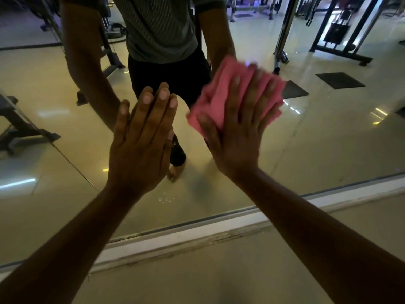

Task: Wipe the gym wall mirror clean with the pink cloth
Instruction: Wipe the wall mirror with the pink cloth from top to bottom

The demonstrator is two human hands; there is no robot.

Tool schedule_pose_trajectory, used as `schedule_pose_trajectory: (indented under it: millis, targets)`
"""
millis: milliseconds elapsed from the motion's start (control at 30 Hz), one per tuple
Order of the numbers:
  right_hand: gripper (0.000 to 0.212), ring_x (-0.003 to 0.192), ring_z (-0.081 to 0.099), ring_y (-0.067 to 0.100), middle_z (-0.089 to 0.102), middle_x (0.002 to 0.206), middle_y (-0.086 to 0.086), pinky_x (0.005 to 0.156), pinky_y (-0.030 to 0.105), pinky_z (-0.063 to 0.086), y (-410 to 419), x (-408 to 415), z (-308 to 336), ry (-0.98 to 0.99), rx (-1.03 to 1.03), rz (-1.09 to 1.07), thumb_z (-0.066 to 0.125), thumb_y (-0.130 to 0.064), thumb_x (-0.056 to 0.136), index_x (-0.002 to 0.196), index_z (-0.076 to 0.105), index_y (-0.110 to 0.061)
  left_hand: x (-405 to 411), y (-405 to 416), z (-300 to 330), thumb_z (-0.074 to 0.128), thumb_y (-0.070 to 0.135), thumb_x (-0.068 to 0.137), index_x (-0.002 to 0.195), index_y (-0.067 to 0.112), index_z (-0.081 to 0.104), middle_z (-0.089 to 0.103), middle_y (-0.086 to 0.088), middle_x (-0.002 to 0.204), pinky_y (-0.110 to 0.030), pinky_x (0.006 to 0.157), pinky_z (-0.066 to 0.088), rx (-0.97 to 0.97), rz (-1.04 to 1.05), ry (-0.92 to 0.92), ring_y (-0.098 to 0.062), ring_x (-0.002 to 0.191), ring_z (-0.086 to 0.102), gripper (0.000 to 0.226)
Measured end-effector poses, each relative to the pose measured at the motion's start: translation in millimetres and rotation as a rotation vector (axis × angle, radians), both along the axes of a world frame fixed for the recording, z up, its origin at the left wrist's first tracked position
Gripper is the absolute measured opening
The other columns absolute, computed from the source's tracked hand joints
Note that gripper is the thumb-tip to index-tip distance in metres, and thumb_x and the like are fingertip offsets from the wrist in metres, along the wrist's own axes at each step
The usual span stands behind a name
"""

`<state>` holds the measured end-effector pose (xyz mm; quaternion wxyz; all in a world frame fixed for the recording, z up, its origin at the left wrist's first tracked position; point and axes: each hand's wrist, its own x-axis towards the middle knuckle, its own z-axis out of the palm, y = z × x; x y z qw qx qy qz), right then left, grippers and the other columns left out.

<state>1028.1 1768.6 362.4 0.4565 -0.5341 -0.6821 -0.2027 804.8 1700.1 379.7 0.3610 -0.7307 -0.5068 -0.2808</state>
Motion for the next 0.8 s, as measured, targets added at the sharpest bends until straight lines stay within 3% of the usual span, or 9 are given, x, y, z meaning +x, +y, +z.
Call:
schedule_pose_trajectory:
  millis: [100,167,233,300,433,533,600,667,800]
  targets:
    - [0.081,0.161,0.010,0.059,0.019,0.174,0.027,0.128,0.077,-0.006,-8,-15,-11,-0.077,0.046,0.092,0.038,-0.070,0.108,0.166,0.019,-0.017,5,-1,-3,0.042,0.027,0.117,0.173,0.010,0.020,0.016,-0.013,0.180,-0.057,0.134,0.015,-0.007,-0.013,-0.045,-0.032,0.167,0.013,0.062]
    - [0.079,0.164,0.011,0.052,0.019,0.174,0.018,0.127,0.082,0.006,-17,20,-67,-0.336,-0.015,0.225,0.054,-0.065,0.109,0.167,0.021,-0.024,7,-3,-4,0.041,0.028,0.117,0.173,0.010,0.020,0.014,-0.012,0.180,-0.056,0.135,0.011,0.002,0.014,-0.053,-0.032,0.167,0.012,0.062]
    - [0.073,0.162,0.021,0.054,0.020,0.174,0.018,0.120,0.085,0.022,-21,67,-96,-0.452,-0.082,0.166,0.056,-0.060,0.111,0.167,0.025,-0.024,10,-2,-8,0.043,0.027,0.116,0.173,0.011,0.020,0.011,-0.011,0.180,-0.056,0.135,0.011,-0.004,0.012,-0.064,-0.033,0.167,0.011,0.063]
    - [0.072,0.160,0.021,0.059,0.019,0.175,0.026,0.119,0.085,0.021,-12,81,-78,-0.321,-0.095,0.086,0.044,-0.058,0.115,0.170,0.018,-0.019,19,0,-13,0.044,0.026,0.116,0.173,0.012,0.020,0.011,-0.012,0.179,-0.060,0.133,0.015,-0.017,-0.014,-0.015,-0.036,0.166,0.014,0.064]
    - [0.079,0.158,0.011,0.067,0.011,0.174,0.039,0.125,0.084,0.004,4,31,-21,0.063,-0.036,-0.048,0.045,-0.053,0.112,0.167,0.008,-0.010,37,6,-20,0.045,0.024,0.115,0.173,0.010,0.018,0.013,-0.013,0.180,-0.062,0.133,0.019,-0.030,-0.037,-0.014,-0.036,0.166,0.014,0.065]
    - [0.077,0.161,0.017,0.058,0.015,0.175,0.018,0.126,0.083,0.005,-3,53,-75,-0.287,-0.022,0.220,0.053,-0.057,0.112,0.170,0.015,-0.023,46,3,-22,0.047,0.023,0.116,0.173,0.008,0.018,0.013,-0.014,0.180,-0.058,0.134,0.014,0.003,0.015,-0.056,-0.034,0.167,0.013,0.065]
    - [0.076,0.162,0.020,0.052,0.020,0.175,0.014,0.126,0.082,0.014,0,106,-100,-0.468,-0.031,0.225,0.062,-0.055,0.110,0.169,0.023,-0.027,45,2,-22,0.048,0.023,0.115,0.173,0.008,0.017,0.011,-0.014,0.180,-0.056,0.135,0.011,-0.001,0.020,-0.045,-0.033,0.167,0.009,0.067]
    - [0.078,0.160,0.023,0.058,0.020,0.175,0.022,0.124,0.084,0.016,6,132,-87,-0.383,-0.061,0.132,0.055,-0.054,0.112,0.171,0.017,-0.020,48,2,-23,0.049,0.022,0.114,0.173,0.008,0.017,0.009,-0.014,0.180,-0.056,0.135,0.008,0.000,0.026,-0.053,-0.033,0.168,0.007,0.068]
    - [0.076,0.159,0.010,0.066,0.012,0.174,0.034,0.124,0.085,0.003,19,78,-10,0.092,-0.034,-0.023,0.038,-0.055,0.113,0.167,0.011,-0.010,58,5,-26,0.046,0.019,0.113,0.172,0.005,0.017,0.007,-0.016,0.180,-0.056,0.135,0.006,0.000,0.036,-0.096,-0.032,0.168,0.002,0.067]
